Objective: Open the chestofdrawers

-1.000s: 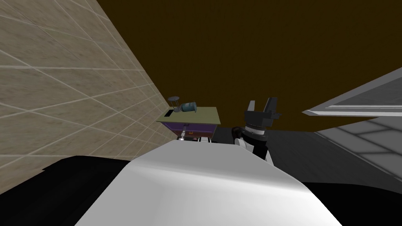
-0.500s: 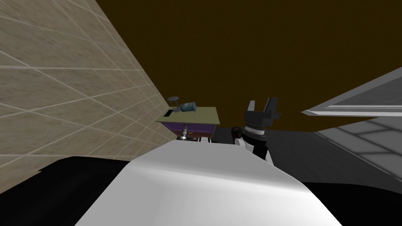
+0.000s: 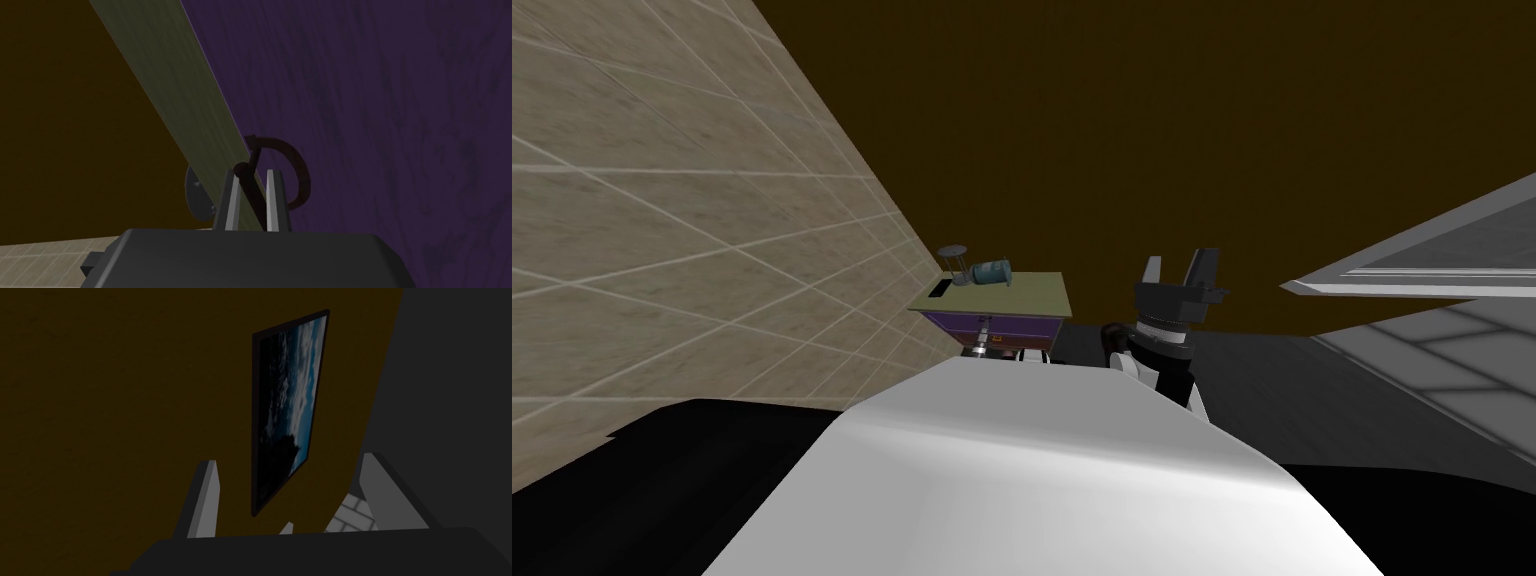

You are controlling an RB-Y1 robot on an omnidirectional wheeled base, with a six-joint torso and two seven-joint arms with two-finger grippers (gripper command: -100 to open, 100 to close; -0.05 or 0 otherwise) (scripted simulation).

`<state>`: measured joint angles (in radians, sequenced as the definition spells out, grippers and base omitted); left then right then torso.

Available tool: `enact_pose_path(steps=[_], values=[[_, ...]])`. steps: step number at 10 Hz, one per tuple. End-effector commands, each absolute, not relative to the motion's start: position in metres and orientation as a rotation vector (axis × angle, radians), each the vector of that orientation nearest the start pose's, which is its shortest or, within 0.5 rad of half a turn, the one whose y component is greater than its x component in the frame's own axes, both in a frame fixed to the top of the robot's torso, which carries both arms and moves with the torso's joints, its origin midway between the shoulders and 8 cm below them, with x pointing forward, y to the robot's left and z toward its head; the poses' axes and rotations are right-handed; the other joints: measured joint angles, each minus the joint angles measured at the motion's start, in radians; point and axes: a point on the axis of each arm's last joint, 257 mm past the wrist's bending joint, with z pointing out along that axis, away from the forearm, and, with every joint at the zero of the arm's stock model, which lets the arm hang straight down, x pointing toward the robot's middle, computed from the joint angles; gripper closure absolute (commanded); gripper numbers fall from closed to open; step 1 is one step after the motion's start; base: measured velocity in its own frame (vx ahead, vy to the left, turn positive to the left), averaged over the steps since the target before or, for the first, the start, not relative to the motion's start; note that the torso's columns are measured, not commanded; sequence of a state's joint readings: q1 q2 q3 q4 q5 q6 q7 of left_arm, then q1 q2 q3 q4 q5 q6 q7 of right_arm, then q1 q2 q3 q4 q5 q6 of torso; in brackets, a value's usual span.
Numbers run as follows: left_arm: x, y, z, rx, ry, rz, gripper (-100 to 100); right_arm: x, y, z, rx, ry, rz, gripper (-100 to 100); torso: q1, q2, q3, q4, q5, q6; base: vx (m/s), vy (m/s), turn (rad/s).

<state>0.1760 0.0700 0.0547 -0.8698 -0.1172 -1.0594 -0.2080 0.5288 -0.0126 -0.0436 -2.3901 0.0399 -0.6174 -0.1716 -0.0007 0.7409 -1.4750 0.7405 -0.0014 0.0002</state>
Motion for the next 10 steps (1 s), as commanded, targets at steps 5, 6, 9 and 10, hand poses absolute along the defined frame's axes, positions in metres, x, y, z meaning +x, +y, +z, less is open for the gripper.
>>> enact_pose_path(steps=[5,6,9,10], values=[[0.389,0.272,-0.351,-0.801,1.212,-1.021,100,0.295,-0.275,0.083,0.501,0.480,1.433,0,0.000,0.005,0.003,0.002,-0.001,-0.002,-0.135,-0.008,0.017],[0.393,0.274,-0.348,-0.798,1.212,-1.023,100,0.295,-0.275,0.083,0.501,0.480,1.433,0,0.000,0.005,0.003,0.002,-0.002,-0.003,-0.214,-0.030,0.036],[0.383,0.272,-0.354,-0.805,1.226,-1.025,100,0.295,-0.275,0.083,0.501,0.480,1.433,0,-0.002,0.000,-0.001,0.001,-0.002,-0.001,-0.138,-0.021,0.027],[0.383,0.273,-0.351,-0.799,1.222,-1.029,100,0.295,-0.275,0.083,0.501,0.480,1.433,0,-0.004,0.002,0.001,0.001,-0.001,0.000,-0.154,-0.014,0.025]])
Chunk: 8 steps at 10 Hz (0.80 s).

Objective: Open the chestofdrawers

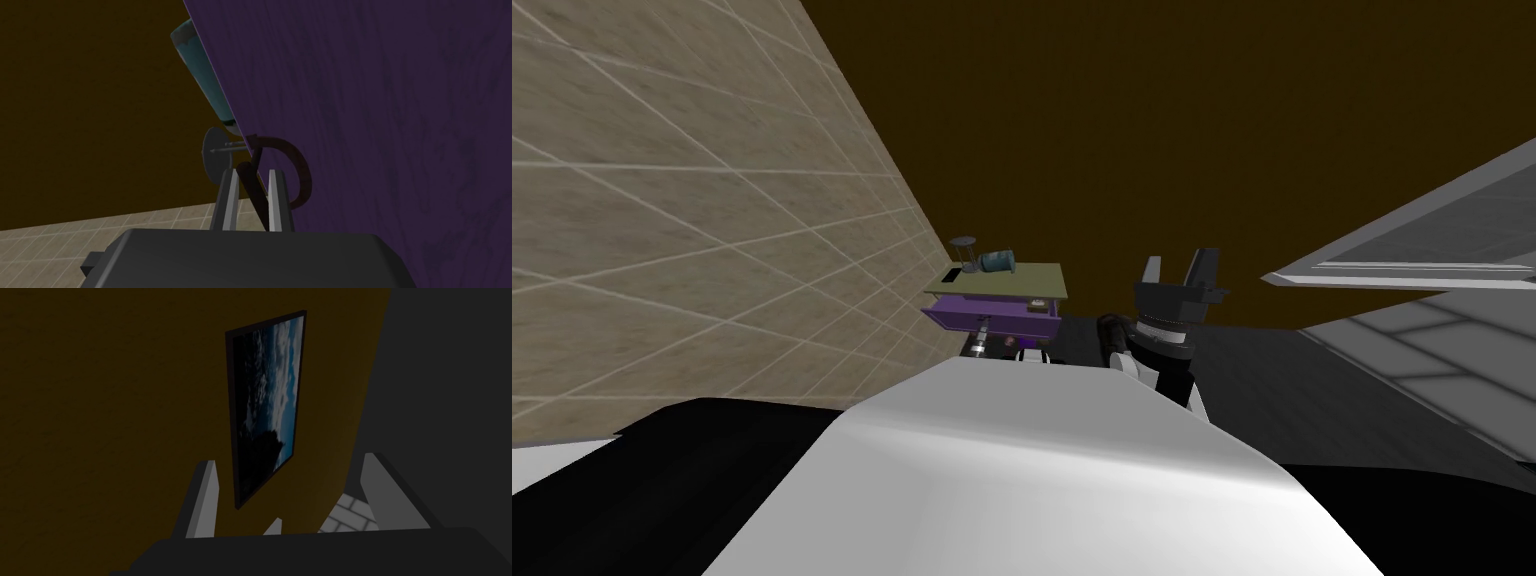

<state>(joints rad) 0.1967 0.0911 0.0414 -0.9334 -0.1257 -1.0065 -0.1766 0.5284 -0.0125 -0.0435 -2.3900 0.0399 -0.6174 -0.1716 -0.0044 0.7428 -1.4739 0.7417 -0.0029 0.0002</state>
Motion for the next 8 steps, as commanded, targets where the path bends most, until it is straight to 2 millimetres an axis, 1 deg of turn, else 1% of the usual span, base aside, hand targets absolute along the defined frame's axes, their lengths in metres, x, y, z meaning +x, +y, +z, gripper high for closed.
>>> enact_pose_path(steps=[1,2,3,8], values=[[0.382,0.273,-0.349,-0.793,1.219,-1.032,100,0.295,-0.275,0.083,0.501,0.480,1.433,0,0.000,0.000,0.000,0.001,-0.001,0.000,-0.161,0.012,0.011],[0.381,0.274,-0.358,-0.811,1.235,-1.024,100,0.295,-0.275,0.083,0.501,0.480,1.433,0,0.002,0.001,0.000,0.002,-0.001,-0.001,-0.076,0.006,-0.001],[0.388,0.277,-0.356,-0.816,1.242,-1.023,-100,0.295,-0.275,0.083,0.501,0.480,1.433,0,0.001,-0.003,-0.002,0.001,-0.001,-0.001,-0.044,-0.010,0.000],[0.433,0.292,-0.331,-0.818,1.242,-1.025,-100,0.295,-0.275,0.083,0.501,0.480,1.433,0,0.004,-0.005,-0.002,-0.003,0.003,0.000,-0.086,-0.029,-0.001]])
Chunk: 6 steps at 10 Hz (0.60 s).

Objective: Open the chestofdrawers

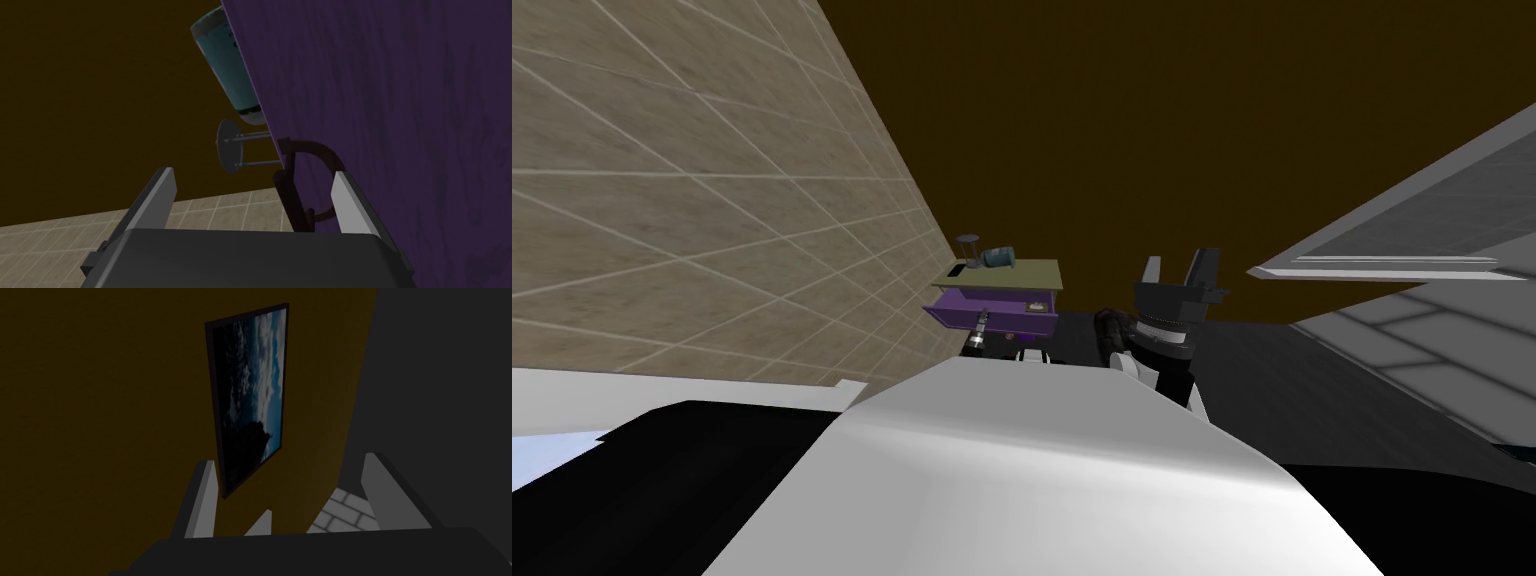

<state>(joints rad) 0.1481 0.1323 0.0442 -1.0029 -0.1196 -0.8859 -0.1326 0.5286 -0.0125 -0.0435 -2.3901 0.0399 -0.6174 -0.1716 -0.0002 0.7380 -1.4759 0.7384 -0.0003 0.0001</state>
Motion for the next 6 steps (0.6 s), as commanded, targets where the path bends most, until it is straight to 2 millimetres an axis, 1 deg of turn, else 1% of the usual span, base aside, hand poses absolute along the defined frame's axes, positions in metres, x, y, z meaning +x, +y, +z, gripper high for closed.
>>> enact_pose_path(steps=[1,2,3,5,6], values=[[0.442,0.295,-0.324,-0.816,1.239,-1.027,-100,0.295,-0.275,0.083,0.501,0.480,1.433,0,0.000,0.000,0.000,0.000,0.000,0.000,-0.092,-0.029,0.001],[0.450,0.298,-0.318,-0.816,1.237,-1.029,-100,0.295,-0.275,0.083,0.501,0.480,1.433,0,0.000,0.000,0.000,0.000,0.000,0.000,-0.082,-0.022,-0.004],[0.450,0.298,-0.319,-0.820,1.240,-1.026,-100,0.295,-0.275,0.083,0.501,0.480,1.433,0,0.000,0.000,0.000,0.000,0.000,0.000,-0.049,-0.015,-0.001],[0.467,0.303,-0.306,-0.822,1.238,-1.027,-100,0.295,-0.275,0.083,0.501,0.480,1.433,0,-0.002,0.003,0.001,0.003,-0.003,-0.001,-0.058,-0.021,-0.003],[0.460,0.302,-0.317,-0.832,1.249,-1.024,-100,0.295,-0.275,0.083,0.501,0.480,1.433,0,-0.003,0.005,0.002,0.005,-0.004,-0.001,-0.020,-0.009,-0.003]])
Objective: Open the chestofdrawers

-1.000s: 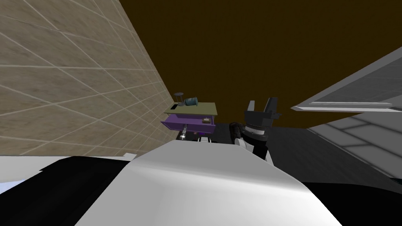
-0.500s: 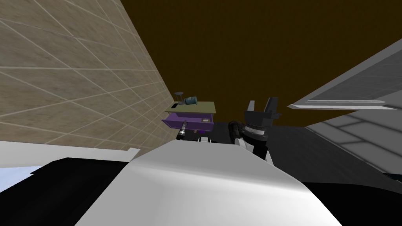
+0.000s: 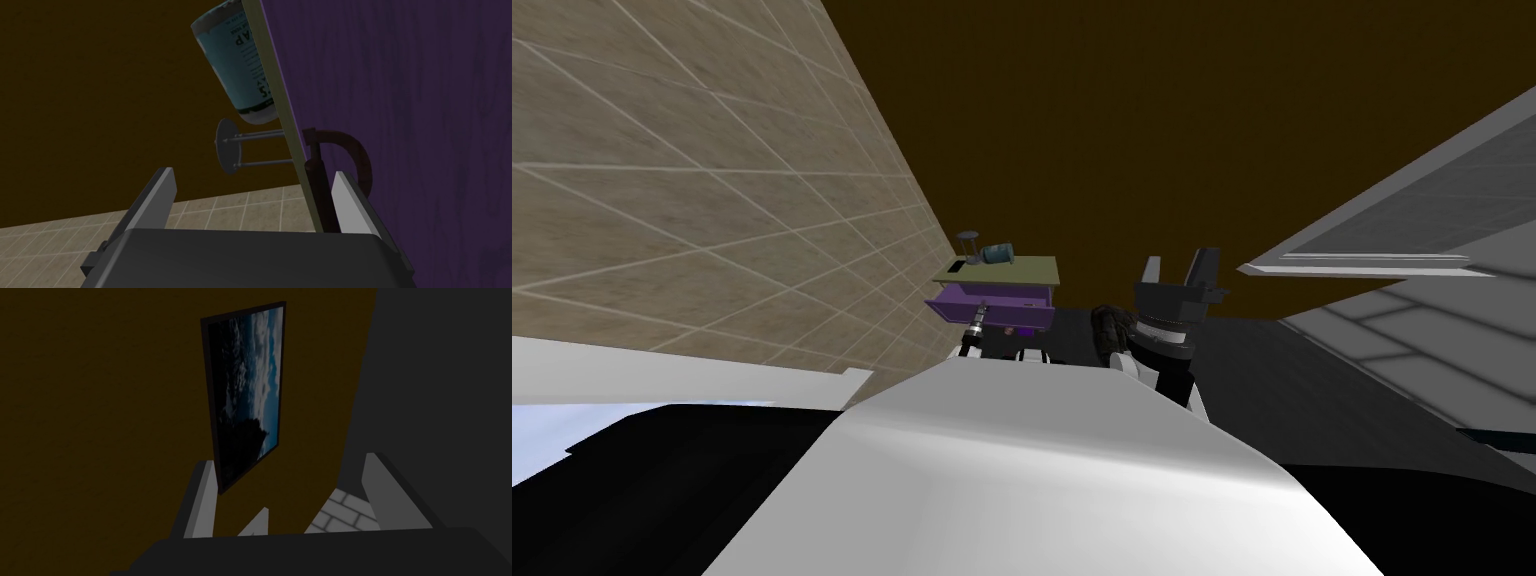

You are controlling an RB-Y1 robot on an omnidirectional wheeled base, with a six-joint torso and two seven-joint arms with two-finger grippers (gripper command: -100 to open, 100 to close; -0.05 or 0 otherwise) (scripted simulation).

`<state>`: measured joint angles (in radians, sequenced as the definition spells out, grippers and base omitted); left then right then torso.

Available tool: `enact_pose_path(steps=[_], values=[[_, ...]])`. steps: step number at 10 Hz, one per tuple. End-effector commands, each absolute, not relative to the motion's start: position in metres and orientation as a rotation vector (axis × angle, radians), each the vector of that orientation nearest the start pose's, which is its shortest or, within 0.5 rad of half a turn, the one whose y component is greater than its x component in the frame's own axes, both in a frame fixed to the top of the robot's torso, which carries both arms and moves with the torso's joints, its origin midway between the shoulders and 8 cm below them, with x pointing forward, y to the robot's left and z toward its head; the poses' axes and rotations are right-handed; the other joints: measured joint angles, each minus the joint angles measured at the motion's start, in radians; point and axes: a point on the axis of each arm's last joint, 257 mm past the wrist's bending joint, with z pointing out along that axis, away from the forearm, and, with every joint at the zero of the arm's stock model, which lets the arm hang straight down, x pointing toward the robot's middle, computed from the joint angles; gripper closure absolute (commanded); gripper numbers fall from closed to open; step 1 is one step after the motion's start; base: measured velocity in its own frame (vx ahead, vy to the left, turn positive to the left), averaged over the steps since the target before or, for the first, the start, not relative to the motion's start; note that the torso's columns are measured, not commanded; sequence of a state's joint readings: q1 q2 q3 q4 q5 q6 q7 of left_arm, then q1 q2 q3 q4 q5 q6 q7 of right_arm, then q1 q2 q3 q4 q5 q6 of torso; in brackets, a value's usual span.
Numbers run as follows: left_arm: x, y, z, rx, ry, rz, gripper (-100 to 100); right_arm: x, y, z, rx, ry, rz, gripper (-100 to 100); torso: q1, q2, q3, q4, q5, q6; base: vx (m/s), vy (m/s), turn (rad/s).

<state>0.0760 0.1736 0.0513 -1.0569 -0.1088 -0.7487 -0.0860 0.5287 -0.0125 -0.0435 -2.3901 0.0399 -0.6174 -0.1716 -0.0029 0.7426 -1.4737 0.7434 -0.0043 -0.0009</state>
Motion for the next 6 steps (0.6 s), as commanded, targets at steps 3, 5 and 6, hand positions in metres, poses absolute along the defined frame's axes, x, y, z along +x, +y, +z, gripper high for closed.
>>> enact_pose_path(steps=[3,5,6], values=[[0.4586,0.3036,-0.3222,-0.844,1.259,-1.018,0,0.2950,-0.2753,0.0829,0.501,0.480,1.433,0,0.001,-0.003,-0.002,-0.003,0.003,0.001,0.000,0.000,0.000],[0.4579,0.3038,-0.3238,-0.848,1.262,-1.016,0,0.2950,-0.2754,0.0829,0.501,0.480,1.433,0,0.002,-0.004,-0.002,-0.004,0.004,0.001,0.000,0.000,0.000],[0.4577,0.3039,-0.3242,-0.848,1.262,-1.016,0,0.2950,-0.2754,0.0829,0.501,0.480,1.433,0,0.002,-0.004,-0.002,-0.005,0.004,0.001,0.000,0.000,0.000]])
